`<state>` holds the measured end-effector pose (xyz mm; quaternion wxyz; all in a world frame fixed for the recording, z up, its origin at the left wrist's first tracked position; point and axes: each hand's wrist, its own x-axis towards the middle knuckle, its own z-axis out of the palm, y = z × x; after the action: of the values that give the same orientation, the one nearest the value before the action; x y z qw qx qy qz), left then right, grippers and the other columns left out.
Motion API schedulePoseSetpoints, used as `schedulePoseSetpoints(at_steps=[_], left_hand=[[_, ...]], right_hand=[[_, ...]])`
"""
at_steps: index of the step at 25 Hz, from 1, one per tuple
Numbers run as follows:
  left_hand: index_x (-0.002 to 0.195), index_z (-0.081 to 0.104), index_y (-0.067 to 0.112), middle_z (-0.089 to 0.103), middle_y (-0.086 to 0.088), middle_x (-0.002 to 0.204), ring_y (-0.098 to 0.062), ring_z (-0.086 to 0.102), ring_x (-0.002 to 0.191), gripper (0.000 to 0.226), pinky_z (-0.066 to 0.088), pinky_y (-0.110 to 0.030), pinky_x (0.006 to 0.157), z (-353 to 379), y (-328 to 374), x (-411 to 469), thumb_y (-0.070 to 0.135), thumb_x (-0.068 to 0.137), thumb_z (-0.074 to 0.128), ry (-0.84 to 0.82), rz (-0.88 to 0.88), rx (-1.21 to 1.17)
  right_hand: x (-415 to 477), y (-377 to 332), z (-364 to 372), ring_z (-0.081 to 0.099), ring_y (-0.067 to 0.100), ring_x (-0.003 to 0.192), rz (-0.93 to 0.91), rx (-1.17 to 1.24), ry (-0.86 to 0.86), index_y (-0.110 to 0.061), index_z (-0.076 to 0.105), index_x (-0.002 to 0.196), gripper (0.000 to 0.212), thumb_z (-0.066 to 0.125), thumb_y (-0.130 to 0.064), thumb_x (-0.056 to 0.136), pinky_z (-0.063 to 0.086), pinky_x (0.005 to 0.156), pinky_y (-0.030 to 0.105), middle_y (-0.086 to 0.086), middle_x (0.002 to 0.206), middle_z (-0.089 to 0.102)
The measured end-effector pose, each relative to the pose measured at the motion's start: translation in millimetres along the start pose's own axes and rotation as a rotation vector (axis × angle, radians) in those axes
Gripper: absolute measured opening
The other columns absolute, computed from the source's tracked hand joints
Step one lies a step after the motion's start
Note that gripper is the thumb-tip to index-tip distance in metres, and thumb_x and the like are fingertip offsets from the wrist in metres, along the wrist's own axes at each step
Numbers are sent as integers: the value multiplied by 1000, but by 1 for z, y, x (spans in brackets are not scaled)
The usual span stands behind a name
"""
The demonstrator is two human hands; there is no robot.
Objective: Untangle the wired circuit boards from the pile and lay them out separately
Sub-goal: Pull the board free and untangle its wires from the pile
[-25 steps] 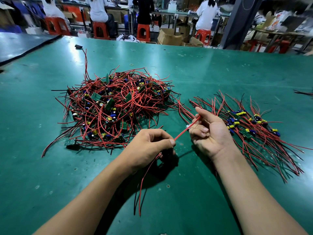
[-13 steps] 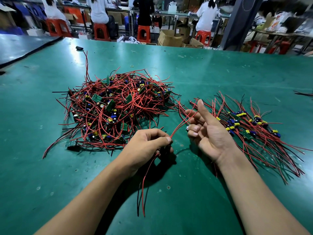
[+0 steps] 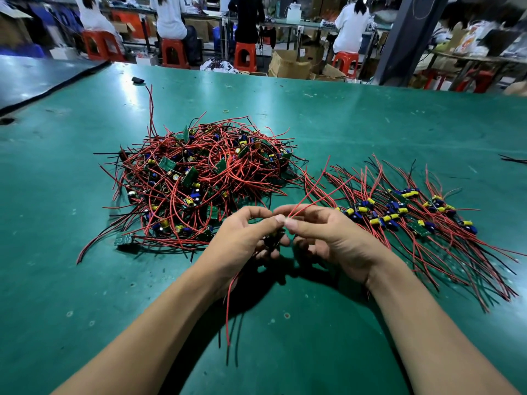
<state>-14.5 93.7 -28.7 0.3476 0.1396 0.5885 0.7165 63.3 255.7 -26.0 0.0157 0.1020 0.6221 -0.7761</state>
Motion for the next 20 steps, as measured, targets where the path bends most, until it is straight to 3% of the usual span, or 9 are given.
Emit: schedulePoseSetpoints(at_steps=[4,6,9,13,15,17,20], left_hand=[[113,56,9,71,-8,75,-19,60,62,64,50,-24,54,0,2,0,36,61,80,-40,-31,-77],[118,57,6,70,-8,76,-19,57,63,67,51,-22,51,0,3,-1,34,62,80,-50,-37,-88],[124,57,4,69,-8,78,-15,54,57,66,48,-20,47,0,4,-2,31,67,78,-57,-54,-73],[127,59,5,71,-7,85,-16,61,55,51,52,-21,51,0,10,-4,42,92,56,-141,-121,-184],[121,62,5,74,-11,91,-19,70,63,42,58,-24,58,-2,13,-5,38,99,46,-141,-144,-333],[115,66,9,76,-9,103,-20,74,79,30,60,-26,68,-4,11,-6,27,97,50,-134,-94,-325],[107,76,17,74,-4,110,-18,72,92,27,57,-28,76,0,9,-7,26,85,64,-139,1,-241]], right_hand=[[-2,2,0,66,7,78,-35,-39,-51,-25,79,101,26,85,-22,75,48,58,16,-1,90,73],[-3,2,1,65,3,73,-25,-34,-108,-27,79,100,26,86,-27,74,47,57,15,-6,87,73],[-3,4,2,63,13,80,-26,-96,-169,-26,77,104,35,89,-33,72,48,63,19,-3,95,73],[1,3,3,65,11,75,-108,-2,-90,-24,78,97,30,88,-26,69,48,64,21,-1,103,75],[2,-2,0,60,14,71,-194,164,4,-24,77,94,36,94,-28,62,45,64,25,-1,92,73],[1,-6,-1,51,11,60,-285,217,82,-24,72,95,40,94,-26,62,40,58,23,-3,79,64],[0,-4,9,53,7,62,-388,-28,167,-25,66,96,33,85,-17,71,43,57,18,-4,80,64]])
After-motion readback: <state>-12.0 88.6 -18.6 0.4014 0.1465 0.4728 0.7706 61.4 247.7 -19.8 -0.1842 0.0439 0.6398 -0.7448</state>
